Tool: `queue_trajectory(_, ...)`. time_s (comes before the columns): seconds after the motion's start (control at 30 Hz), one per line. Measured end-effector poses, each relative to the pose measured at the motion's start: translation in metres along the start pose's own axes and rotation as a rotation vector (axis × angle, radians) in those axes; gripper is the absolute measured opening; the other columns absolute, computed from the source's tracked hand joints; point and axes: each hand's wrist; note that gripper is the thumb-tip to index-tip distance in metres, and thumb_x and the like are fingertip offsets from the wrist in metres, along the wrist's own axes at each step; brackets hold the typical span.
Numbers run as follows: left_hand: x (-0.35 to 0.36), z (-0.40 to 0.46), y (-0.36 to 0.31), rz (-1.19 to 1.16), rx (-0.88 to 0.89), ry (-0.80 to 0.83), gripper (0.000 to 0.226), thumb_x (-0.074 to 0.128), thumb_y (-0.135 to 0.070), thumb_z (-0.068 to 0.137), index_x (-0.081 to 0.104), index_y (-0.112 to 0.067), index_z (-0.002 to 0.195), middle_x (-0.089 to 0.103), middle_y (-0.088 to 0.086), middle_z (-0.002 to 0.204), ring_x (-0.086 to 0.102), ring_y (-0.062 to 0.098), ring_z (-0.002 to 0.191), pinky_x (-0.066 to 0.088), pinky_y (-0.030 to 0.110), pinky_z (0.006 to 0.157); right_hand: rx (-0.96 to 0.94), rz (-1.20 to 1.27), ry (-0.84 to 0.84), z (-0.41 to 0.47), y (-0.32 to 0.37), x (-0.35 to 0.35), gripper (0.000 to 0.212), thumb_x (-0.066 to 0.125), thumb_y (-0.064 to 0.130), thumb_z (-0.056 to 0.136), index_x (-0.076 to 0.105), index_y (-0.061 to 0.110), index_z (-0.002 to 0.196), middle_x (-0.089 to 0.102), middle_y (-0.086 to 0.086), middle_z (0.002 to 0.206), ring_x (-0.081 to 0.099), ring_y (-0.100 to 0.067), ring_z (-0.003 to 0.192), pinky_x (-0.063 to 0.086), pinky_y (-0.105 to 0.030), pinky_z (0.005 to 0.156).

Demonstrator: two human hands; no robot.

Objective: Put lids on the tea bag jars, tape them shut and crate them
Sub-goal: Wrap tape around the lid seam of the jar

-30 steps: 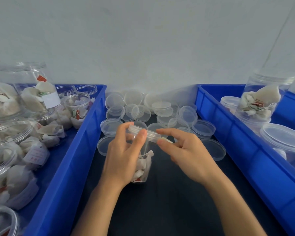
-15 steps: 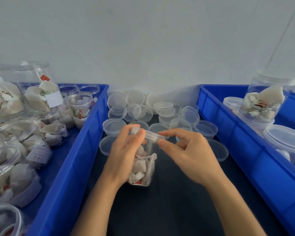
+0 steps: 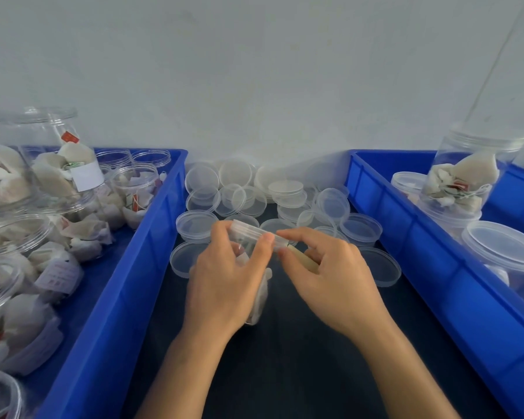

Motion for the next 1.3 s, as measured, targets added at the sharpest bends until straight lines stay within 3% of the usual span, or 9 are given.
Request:
queue_trajectory(0.17, -0.003, 0.001, 0.003, -0.046, -0.036, -0.027, 0.067, 0.052, -0.095, 0.070, 0.048, -0.047, 0.116, 0.070, -0.015, 0.099, 0.069, 0.002, 0.090, 0.060, 0.036, 0.079, 0.028, 0.089, 0.056, 0.004, -0.005, -0.001, 0.027, 0.056, 0.040, 0.098, 0.063, 0.051, 0.121, 0.053, 0.008, 0.054, 0.049, -0.007, 0.052, 0.042, -0.030, 0.062)
queue_trajectory(0.3, -0.006, 0.004, 0.005, -0.081, -0.057, -0.024, 0.057, 0.055, -0.093, 0.071, 0.052, -0.050, 0.108, 0.072, -0.016, 0.094, 0.071, 0.001, 0.088, 0.060, 0.040, 0.082, 0.023, 0.116, 0.070, 0.005, -0.008, -0.002, 0.024, 0.058, 0.039, 0.099, 0.066, 0.053, 0.117, 0.049, 0.008, 0.052, 0.045, -0.006, 0.050, 0.039, -0.028, 0.058)
queue_trajectory(0.5, -0.009, 0.004, 0.001, -0.184, -0.093, 0.011, 0.057, 0.055, -0.089, 0.073, 0.059, -0.042, 0.105, 0.071, -0.022, 0.094, 0.070, -0.005, 0.082, 0.050, 0.029, 0.069, -0.004, 0.107, 0.041, 0.006, -0.008, 0.001, 0.022, 0.060, 0.045, 0.098, 0.066, 0.055, 0.116, 0.049, 0.009, 0.052, 0.046, -0.007, 0.051, 0.039, -0.029, 0.059)
queue_trajectory(0.73, -0.007, 0.004, 0.002, -0.296, -0.111, 0.040, 0.061, 0.056, -0.089, 0.074, 0.064, -0.036, 0.105, 0.077, -0.009, 0.089, 0.073, 0.003, 0.083, 0.055, 0.035, 0.078, -0.017, 0.088, 0.033, 0.005, -0.007, -0.002, 0.020, 0.059, 0.048, 0.097, 0.064, 0.055, 0.116, 0.050, 0.007, 0.052, 0.045, -0.008, 0.049, 0.039, -0.027, 0.055)
queue_trajectory(0.9, -0.004, 0.004, 0.003, -0.402, -0.149, 0.121, 0.068, 0.059, -0.086, 0.073, 0.062, -0.031, 0.113, 0.078, -0.008, 0.097, 0.076, 0.007, 0.088, 0.056, 0.033, 0.081, -0.002, 0.118, 0.032, 0.005, -0.007, -0.003, 0.021, 0.057, 0.056, 0.092, 0.063, 0.056, 0.112, 0.050, 0.004, 0.054, 0.044, -0.009, 0.049, 0.043, -0.031, 0.055)
queue_trajectory(1.0, -0.001, 0.002, 0.002, -0.436, -0.134, 0.168, 0.074, 0.067, -0.083, 0.069, 0.056, -0.028, 0.117, 0.077, -0.010, 0.101, 0.076, 0.007, 0.092, 0.058, 0.024, 0.075, -0.003, 0.122, 0.029, 0.006, -0.008, -0.004, 0.023, 0.055, 0.061, 0.091, 0.062, 0.057, 0.112, 0.049, 0.003, 0.054, 0.043, -0.009, 0.049, 0.044, -0.030, 0.054)
queue_trajectory(1.1, 0.001, 0.002, -0.002, -0.385, -0.076, 0.147, 0.067, 0.073, -0.078, 0.069, 0.055, -0.031, 0.113, 0.075, -0.014, 0.102, 0.075, 0.003, 0.091, 0.055, 0.013, 0.069, -0.007, 0.100, 0.003, 0.006, -0.009, -0.005, 0.019, 0.058, 0.058, 0.095, 0.062, 0.057, 0.113, 0.051, 0.003, 0.054, 0.044, -0.009, 0.048, 0.044, -0.031, 0.053)
queue_trajectory(1.2, -0.001, 0.005, -0.002, -0.209, -0.026, 0.065, 0.050, 0.068, -0.081, 0.072, 0.062, -0.040, 0.101, 0.071, -0.010, 0.101, 0.071, 0.006, 0.092, 0.058, 0.023, 0.070, -0.008, 0.075, -0.025, 0.004, -0.008, -0.005, 0.019, 0.057, 0.059, 0.093, 0.062, 0.056, 0.111, 0.052, 0.002, 0.055, 0.044, -0.009, 0.048, 0.043, -0.030, 0.053)
queue_trajectory(1.3, 0.002, 0.002, -0.003, -0.168, -0.025, 0.036, 0.047, 0.062, -0.082, 0.077, 0.066, -0.042, 0.102, 0.074, -0.015, 0.099, 0.070, 0.000, 0.093, 0.057, 0.027, 0.076, -0.013, 0.055, -0.036, 0.004, -0.005, -0.004, 0.021, 0.055, 0.059, 0.092, 0.062, 0.056, 0.112, 0.050, 0.003, 0.054, 0.043, -0.009, 0.048, 0.041, -0.030, 0.053)
Point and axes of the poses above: each hand's wrist, its own z-axis towards the middle knuckle, its own x-axis out of the palm, y = z × x
